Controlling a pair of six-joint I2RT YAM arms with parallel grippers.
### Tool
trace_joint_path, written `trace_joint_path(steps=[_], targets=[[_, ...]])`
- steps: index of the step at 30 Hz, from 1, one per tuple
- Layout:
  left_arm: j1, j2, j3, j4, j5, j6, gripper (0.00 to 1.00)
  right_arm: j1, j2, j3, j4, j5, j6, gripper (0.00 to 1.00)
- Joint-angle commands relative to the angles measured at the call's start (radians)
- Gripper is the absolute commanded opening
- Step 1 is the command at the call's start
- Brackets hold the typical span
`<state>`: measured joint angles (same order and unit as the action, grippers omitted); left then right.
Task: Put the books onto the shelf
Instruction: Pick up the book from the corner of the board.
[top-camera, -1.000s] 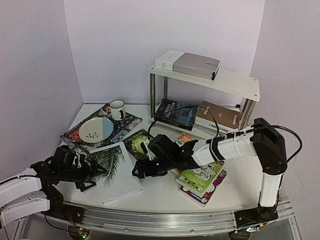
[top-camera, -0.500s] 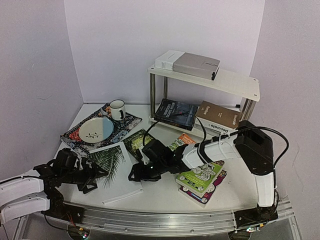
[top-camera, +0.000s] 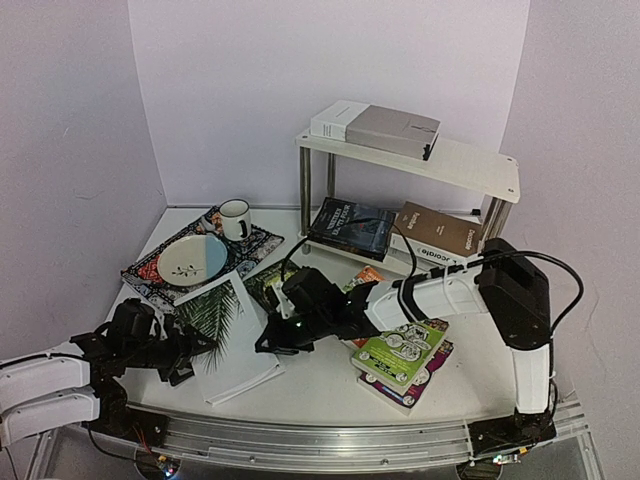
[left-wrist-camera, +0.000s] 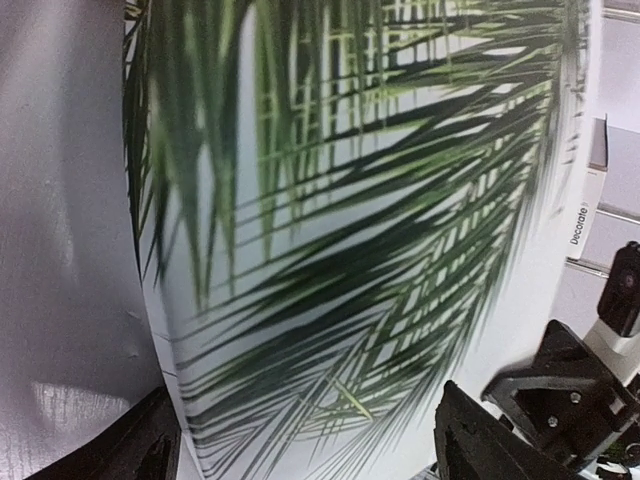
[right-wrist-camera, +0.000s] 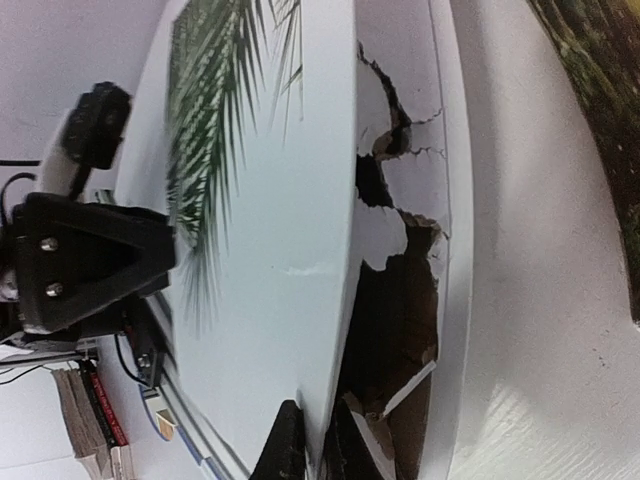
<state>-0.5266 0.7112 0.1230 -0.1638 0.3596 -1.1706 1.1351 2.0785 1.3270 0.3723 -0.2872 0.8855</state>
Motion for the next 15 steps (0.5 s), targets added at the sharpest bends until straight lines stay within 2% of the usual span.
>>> trace_joint_path(steps=[1, 9, 15], targets=[[-0.007, 0.005, 0.023, 0.085, 0.058, 0.005, 0.88, 0.019, -0.062, -0.001, -0.016, 0.029, -0.018, 0.0], [-0.007, -0.002, 0.092, 0.031, 0.032, 0.069, 0.91, -0.041, -0.212, -0.111, -0.092, 0.053, -0.056, 0.0], [-0.007, 0.006, 0.151, -0.009, 0.003, 0.124, 0.92, -0.116, -0.345, -0.136, -0.255, -0.002, -0.163, 0.0]])
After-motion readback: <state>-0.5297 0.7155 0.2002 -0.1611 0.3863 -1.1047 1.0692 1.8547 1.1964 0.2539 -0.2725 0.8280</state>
